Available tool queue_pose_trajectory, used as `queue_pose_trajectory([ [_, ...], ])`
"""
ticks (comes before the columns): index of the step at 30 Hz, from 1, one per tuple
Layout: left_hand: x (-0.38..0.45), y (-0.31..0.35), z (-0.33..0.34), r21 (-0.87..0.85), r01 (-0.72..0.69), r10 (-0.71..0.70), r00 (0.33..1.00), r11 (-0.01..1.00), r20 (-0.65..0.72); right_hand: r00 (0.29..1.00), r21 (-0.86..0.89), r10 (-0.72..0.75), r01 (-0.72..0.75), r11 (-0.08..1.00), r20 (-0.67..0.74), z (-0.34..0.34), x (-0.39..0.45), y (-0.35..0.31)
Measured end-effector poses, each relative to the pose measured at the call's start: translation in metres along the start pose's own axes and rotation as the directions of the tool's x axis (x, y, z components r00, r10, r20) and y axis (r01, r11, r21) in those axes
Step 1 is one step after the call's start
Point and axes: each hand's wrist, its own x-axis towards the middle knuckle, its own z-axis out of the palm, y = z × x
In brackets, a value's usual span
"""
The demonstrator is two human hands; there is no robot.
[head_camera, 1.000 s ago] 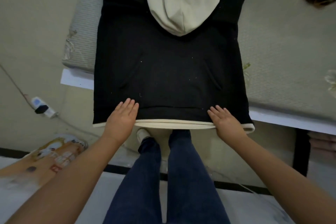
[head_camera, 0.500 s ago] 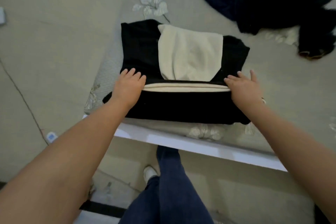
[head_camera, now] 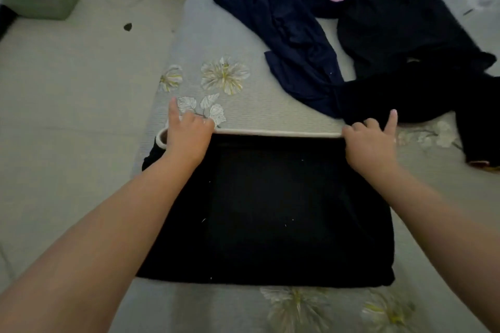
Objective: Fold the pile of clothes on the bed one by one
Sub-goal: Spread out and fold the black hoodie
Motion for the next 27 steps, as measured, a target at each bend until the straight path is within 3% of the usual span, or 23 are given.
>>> queue_pose_trajectory([
  [2, 0.011, 0.018, 0.024, -0.012, -0.005, 0.004, 0.999, 1.0, -0.036, 0.998, 0.037, 0.026, -0.029, 0.999, 0.063, 0.025, 0.011, -0.013],
  [4, 0.005, 0.042, 0.051, -0.234, -0.019, 0.004, 0.998, 0.972, -0.061, 1.0, 0.198, 0.004, -0.01, 0.98, 0.029, 0.051, 0.006, -0.027],
  [6, -0.013, 0.061, 0.077, -0.462, 0.006, -0.017, 1.0, 0.887, -0.018, 0.999, 0.366, -0.02, 0.036, 0.93, -0.047, 0.076, -0.013, -0.037],
  [8, -0.033, 0.07, 0.101, -0.552, 0.109, -0.067, 0.993, 0.827, 0.095, 0.998, 0.467, -0.06, 0.059, 0.882, -0.013, 0.101, -0.037, -0.042],
  [11, -0.05, 0.072, 0.124, -0.589, 0.242, -0.136, 0.966, 0.771, 0.219, 0.982, 0.485, -0.105, 0.017, 0.875, 0.155, 0.134, -0.058, -0.048],
  [16, -0.041, 0.072, 0.123, -0.576, 0.221, -0.099, 0.967, 0.787, 0.236, 0.985, 0.497, -0.066, -0.022, 0.868, 0.159, 0.137, -0.051, -0.053],
  [19, -0.036, 0.06, 0.118, -0.573, 0.107, -0.041, 0.991, 0.813, 0.127, 0.993, 0.525, -0.008, -0.054, 0.85, 0.114, 0.122, -0.06, -0.065],
  [22, -0.016, 0.049, 0.108, -0.575, -0.068, 0.056, 0.998, 0.815, -0.038, 0.999, 0.626, -0.024, 0.037, 0.779, -0.03, 0.1, -0.061, -0.086],
  [27, 0.028, 0.044, 0.099, -0.535, -0.068, 0.176, 0.972, 0.842, 0.154, 0.992, 0.609, -0.121, 0.069, 0.79, 0.044, 0.082, -0.005, -0.084],
])
